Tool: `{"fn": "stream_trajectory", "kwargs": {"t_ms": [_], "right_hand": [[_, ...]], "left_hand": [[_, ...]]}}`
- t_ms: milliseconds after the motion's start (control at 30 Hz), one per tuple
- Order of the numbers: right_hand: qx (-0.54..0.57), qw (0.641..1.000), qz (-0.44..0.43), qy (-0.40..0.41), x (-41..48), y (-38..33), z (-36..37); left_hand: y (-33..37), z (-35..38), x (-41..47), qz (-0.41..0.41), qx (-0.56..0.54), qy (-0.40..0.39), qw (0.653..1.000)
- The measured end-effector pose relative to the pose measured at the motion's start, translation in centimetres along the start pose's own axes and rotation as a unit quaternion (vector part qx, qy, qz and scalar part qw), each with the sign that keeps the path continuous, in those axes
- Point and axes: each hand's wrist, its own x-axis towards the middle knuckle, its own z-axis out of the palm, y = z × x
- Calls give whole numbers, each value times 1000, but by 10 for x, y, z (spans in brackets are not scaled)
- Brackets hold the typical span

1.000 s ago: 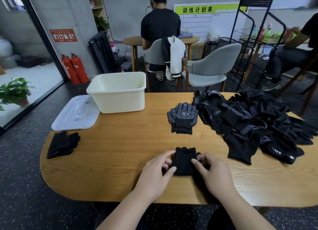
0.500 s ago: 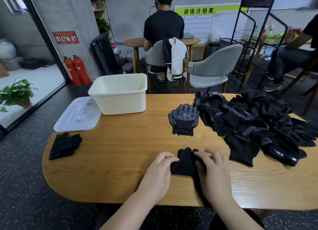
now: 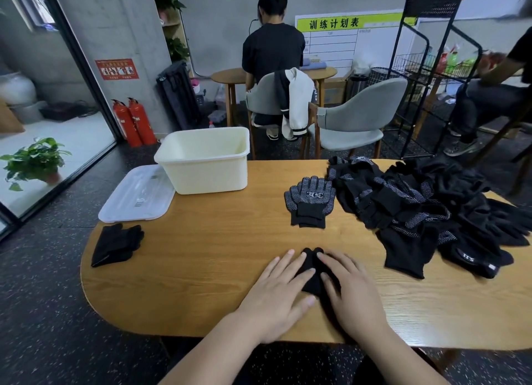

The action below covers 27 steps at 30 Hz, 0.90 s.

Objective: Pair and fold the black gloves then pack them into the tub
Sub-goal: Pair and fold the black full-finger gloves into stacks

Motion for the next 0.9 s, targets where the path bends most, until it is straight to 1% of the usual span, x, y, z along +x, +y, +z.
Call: {"fn": "stream_trajectory", "kwargs": {"t_ms": [133, 267, 433, 567, 667, 800, 900], "right_hand": [[23, 999, -13, 47, -4, -1, -3], [2, 997, -48, 60, -6, -6, -6], [-22, 996, -81, 32, -4, -16, -7], [-25, 997, -70, 10, 4, -29, -1], [-30, 997, -68, -4, 13, -47, 4], [-54, 993, -82, -71, 22, -76, 10], [-45, 991, -85, -91, 25, -97, 19]], "left_hand": [[-12, 1, -8, -42, -35, 74, 996], [-20, -2, -17, -95, -41, 95, 990], [-33, -7, -28, -189, -42, 131, 972], [-44, -13, -38, -260, -45, 163, 951], [-52, -21, -45, -296, -47, 152, 942], [-63, -28, -54, -331, -70, 138, 931], [-71, -31, -60, -358, -98, 138, 918]]}}
